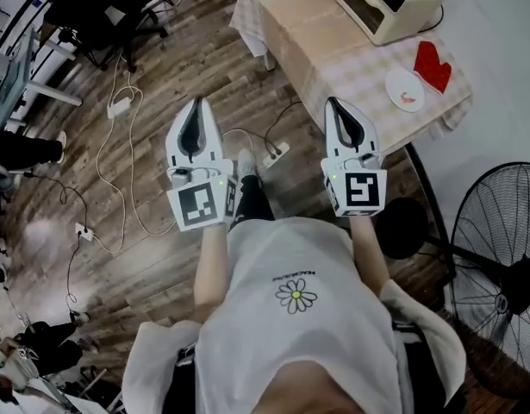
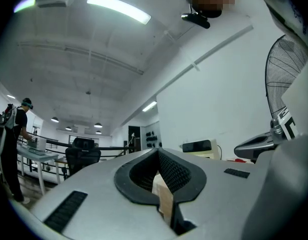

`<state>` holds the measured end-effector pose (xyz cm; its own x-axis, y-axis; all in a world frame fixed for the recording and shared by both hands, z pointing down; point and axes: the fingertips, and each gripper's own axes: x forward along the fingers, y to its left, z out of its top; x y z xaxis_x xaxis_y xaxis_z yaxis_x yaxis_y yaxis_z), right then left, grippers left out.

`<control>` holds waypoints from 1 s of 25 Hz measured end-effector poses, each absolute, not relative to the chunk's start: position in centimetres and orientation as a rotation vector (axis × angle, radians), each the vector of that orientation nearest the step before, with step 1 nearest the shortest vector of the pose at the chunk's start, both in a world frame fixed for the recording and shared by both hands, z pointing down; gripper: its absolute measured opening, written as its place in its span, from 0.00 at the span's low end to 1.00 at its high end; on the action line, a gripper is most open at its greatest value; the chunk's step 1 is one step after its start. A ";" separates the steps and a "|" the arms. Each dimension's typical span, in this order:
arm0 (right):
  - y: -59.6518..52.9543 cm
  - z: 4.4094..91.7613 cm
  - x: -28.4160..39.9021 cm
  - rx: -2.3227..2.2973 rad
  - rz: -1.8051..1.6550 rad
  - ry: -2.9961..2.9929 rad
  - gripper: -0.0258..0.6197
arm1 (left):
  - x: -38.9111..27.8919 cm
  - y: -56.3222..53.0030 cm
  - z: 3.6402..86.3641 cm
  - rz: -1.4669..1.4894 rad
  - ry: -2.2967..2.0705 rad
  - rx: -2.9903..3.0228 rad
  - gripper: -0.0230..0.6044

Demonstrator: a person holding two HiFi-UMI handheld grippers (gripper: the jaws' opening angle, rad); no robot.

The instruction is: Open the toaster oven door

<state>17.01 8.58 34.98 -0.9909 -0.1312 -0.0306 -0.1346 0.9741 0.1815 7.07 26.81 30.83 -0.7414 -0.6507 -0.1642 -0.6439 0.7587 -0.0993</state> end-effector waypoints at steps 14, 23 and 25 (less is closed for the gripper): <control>3.4 33.5 -1.5 -0.452 0.277 3.112 0.05 | -13.6 21.7 30.6 -0.003 2.726 -1.205 0.06; 3.1 31.0 -10.2 -0.501 0.269 3.050 0.05 | -20.2 16.5 30.4 0.005 2.624 -1.413 0.06; 2.5 31.0 -10.4 -0.527 0.282 3.047 0.05 | -20.0 15.1 30.7 0.017 2.614 -1.461 0.06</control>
<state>-10.44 2.45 30.96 -0.9418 -0.3295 -0.0664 -0.3361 0.9259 0.1723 -20.02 15.15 30.74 -0.5156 -0.8464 -0.1336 -0.8480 0.5263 -0.0619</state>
